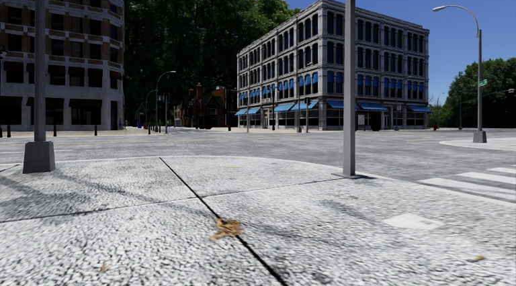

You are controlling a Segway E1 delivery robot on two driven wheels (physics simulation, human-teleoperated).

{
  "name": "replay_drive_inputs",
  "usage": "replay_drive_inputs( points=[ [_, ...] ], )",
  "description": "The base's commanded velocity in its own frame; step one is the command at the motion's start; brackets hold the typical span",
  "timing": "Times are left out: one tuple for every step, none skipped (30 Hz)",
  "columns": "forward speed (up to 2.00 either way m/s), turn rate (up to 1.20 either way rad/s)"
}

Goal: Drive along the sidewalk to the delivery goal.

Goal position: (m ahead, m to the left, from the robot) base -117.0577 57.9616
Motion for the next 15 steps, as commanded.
replay_drive_inputs(
  points=[
    [0.00, 0.00],
    [0.00, 0.00],
    [0.00, 0.00],
    [0.00, 0.00],
    [0.00, 0.00],
    [0.00, 0.00],
    [0.00, 0.00],
    [0.00, 0.00],
    [0.00, 0.00],
    [0.00, 0.00],
    [0.00, 0.00],
    [0.00, 0.00],
    [0.00, 0.00],
    [0.00, 0.00],
    [0.00, 0.00]
  ],
)
